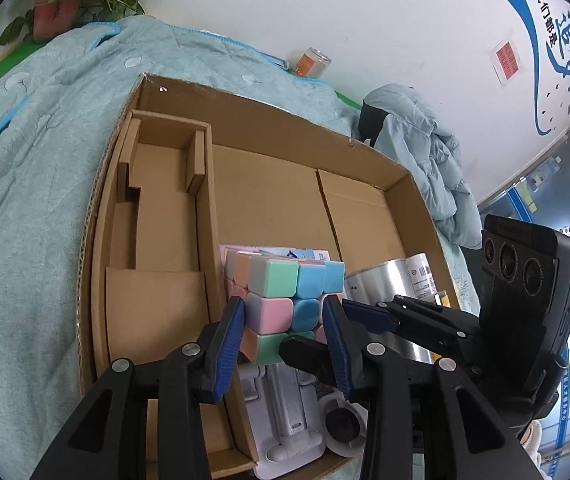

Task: Organize rigid objects

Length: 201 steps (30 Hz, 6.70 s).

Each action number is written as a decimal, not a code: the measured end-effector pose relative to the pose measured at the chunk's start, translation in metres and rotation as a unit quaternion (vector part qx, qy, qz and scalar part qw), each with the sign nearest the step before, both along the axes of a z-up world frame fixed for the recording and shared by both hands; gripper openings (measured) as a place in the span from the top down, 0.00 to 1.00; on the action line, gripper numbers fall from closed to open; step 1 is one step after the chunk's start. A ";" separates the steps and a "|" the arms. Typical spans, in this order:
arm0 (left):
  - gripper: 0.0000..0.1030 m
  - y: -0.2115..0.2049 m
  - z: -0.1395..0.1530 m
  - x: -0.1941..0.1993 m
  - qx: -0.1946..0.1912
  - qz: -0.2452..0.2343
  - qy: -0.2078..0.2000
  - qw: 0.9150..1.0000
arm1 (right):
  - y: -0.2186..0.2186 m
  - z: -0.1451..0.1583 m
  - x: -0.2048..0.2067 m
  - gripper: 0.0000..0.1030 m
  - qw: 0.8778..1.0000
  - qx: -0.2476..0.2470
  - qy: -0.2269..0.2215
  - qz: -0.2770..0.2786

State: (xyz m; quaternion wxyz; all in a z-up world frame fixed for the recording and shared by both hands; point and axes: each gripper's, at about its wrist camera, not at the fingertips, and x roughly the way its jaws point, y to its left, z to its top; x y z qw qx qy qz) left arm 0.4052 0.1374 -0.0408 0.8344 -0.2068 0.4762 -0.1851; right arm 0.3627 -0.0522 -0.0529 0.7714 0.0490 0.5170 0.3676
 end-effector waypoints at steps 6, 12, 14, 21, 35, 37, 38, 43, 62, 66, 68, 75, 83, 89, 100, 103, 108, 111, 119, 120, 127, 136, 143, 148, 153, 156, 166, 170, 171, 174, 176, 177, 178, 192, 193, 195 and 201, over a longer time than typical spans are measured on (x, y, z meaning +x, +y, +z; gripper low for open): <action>0.64 0.000 0.002 -0.004 0.000 0.002 -0.001 1.000 | 0.004 0.001 -0.007 0.51 1.000 -0.018 -0.004 0.008; 0.61 0.002 0.005 0.003 0.000 0.008 -0.008 1.000 | -0.002 0.006 -0.005 0.50 0.999 -0.030 -0.026 -0.010; 0.61 0.002 0.003 0.007 0.004 0.006 -0.007 1.000 | -0.007 0.009 -0.006 0.42 0.998 -0.040 -0.037 -0.021; 0.50 0.001 0.023 -0.021 0.062 0.027 -0.091 0.994 | -0.020 0.015 -0.036 0.20 0.992 -0.075 -0.093 -0.048; 0.99 -0.034 0.029 -0.179 0.167 0.095 -0.173 0.966 | -0.063 0.014 -0.146 0.80 0.968 -0.096 -0.175 -0.152; 0.97 -0.042 0.027 -0.191 0.175 0.094 -0.175 0.964 | -0.072 0.017 -0.159 0.78 0.966 -0.092 -0.177 -0.165; 0.93 -0.048 0.027 -0.199 0.185 0.093 -0.181 0.961 | -0.076 0.019 -0.167 0.63 0.963 -0.098 -0.184 -0.170; 0.02 -0.067 0.033 -0.229 0.203 0.118 -0.202 0.951 | -0.095 0.023 -0.193 0.00 0.962 -0.066 -0.188 -0.186; 0.25 -0.049 -0.072 -0.240 0.218 0.062 -0.012 0.974 | -0.094 -0.026 -0.260 0.00 0.996 -0.016 -0.062 -0.066; 0.46 -0.050 -0.084 -0.238 0.176 0.047 0.011 0.983 | -0.088 -0.035 -0.274 0.00 0.998 -0.008 -0.047 -0.045; 0.57 -0.049 -0.086 -0.238 0.147 0.042 0.020 0.988 | -0.086 -0.039 -0.277 0.00 0.998 -0.007 -0.041 -0.041; 0.64 -0.063 -0.079 -0.244 0.120 0.039 0.044 0.991 | -0.090 -0.041 -0.279 0.00 0.999 0.009 -0.029 -0.041; 0.66 -0.122 -0.063 -0.263 0.018 -0.025 0.044 0.999 | -0.119 -0.051 -0.278 0.00 0.997 0.039 -0.009 -0.072; 0.20 -0.118 -0.042 -0.275 0.035 0.012 -0.007 0.999 | -0.135 -0.049 -0.271 0.00 0.994 0.045 -0.007 -0.100; 0.15 -0.085 -0.065 -0.272 0.030 0.056 0.026 0.998 | -0.083 -0.057 -0.243 0.39 0.997 0.024 -0.014 -0.071; 0.15 -0.086 -0.071 -0.275 0.033 0.047 0.028 0.998 | -0.085 -0.062 -0.245 0.62 0.996 -0.003 -0.027 -0.079; 0.15 -0.095 -0.087 -0.274 0.006 0.026 0.051 0.998 | -0.104 -0.068 -0.247 0.69 0.995 0.026 0.007 -0.095; 0.14 -0.099 -0.090 -0.275 -0.002 0.027 0.050 0.998 | -0.115 -0.074 -0.249 0.69 0.990 0.074 0.057 -0.105; 0.35 -0.103 -0.091 -0.272 0.012 0.036 0.059 0.998 | -0.112 -0.085 -0.253 0.69 0.978 0.140 0.124 -0.088; 0.36 -0.102 -0.091 -0.272 0.006 0.039 0.057 0.998 | -0.110 -0.083 -0.254 0.69 0.980 0.135 0.119 -0.085; 0.38 -0.089 -0.070 -0.271 -0.013 0.053 0.030 0.998 | -0.095 -0.065 -0.253 0.69 0.986 0.126 0.079 -0.077; 0.40 -0.068 -0.016 -0.246 -0.004 0.055 -0.021 0.998 | -0.067 -0.028 -0.229 0.69 0.988 0.137 0.009 -0.070; 0.43 -0.040 0.024 -0.195 0.016 0.054 -0.047 0.997 | -0.046 -0.004 -0.193 0.69 0.986 0.147 -0.027 -0.074; 0.45 -0.013 0.037 -0.146 0.038 0.054 -0.044 0.997 | -0.021 0.002 -0.157 0.69 0.984 0.158 -0.024 -0.081; 0.46 0.017 0.040 -0.086 0.063 0.053 -0.033 0.996 | 0.010 0.000 -0.110 0.68 0.983 0.167 0.009 -0.079; 0.46 0.031 0.030 -0.047 0.055 0.050 -0.017 0.997 | 0.026 -0.007 -0.081 0.67 0.982 0.165 0.027 -0.092; 0.32 0.043 0.027 -0.047 0.110 0.084 -0.069 0.988 | 0.024 0.005 -0.118 0.17 0.989 0.106 -0.054 -0.084; 0.16 0.028 0.049 -0.090 0.147 0.099 -0.136 0.975 | 0.009 0.011 -0.145 0.15 0.988 0.082 -0.090 -0.094; 0.09 0.022 0.054 -0.104 0.161 0.109 -0.154 0.969 | 0.005 0.011 -0.151 0.15 0.988 0.073 -0.100 -0.097; 0.01 -0.002 0.062 -0.145 0.195 0.127 -0.202 0.951 | -0.012 0.010 -0.163 0.15 0.984 0.035 -0.127 -0.122; 0.01 -0.019 0.062 -0.172 0.214 0.132 -0.226 0.941 | -0.027 0.008 -0.171 0.15 0.980 0.009 -0.139 -0.142; 0.01 -0.024 0.060 -0.181 0.217 0.134 -0.232 0.939 | -0.034 0.008 -0.176 0.15 0.978 -0.001 -0.142 -0.151; 0.11 -0.032 0.057 -0.193 0.218 0.136 -0.243 0.936 | -0.042 0.006 -0.179 0.15 0.976 -0.011 -0.146 -0.160; 0.00 -0.106 0.027 -0.241 0.210 0.164 -0.222 0.938 | -0.129 0.009 -0.215 0.00 0.948 -0.078 -0.205 -0.229; 0.00 -0.110 0.026 -0.241 0.220 0.167 -0.218 0.936 | -0.133 0.010 -0.216 0.00 0.949 -0.077 -0.204 -0.228; 0.01 -0.119 0.026 -0.244 0.234 0.168 -0.214 0.933 | -0.138 0.011 -0.217 0.00 0.949 -0.077 -0.202 -0.229; 0.00 -0.133 0.024 -0.257 0.244 0.174 -0.232 0.925 | -0.141 0.013 -0.224 0.00 0.949 -0.084 -0.212 -0.218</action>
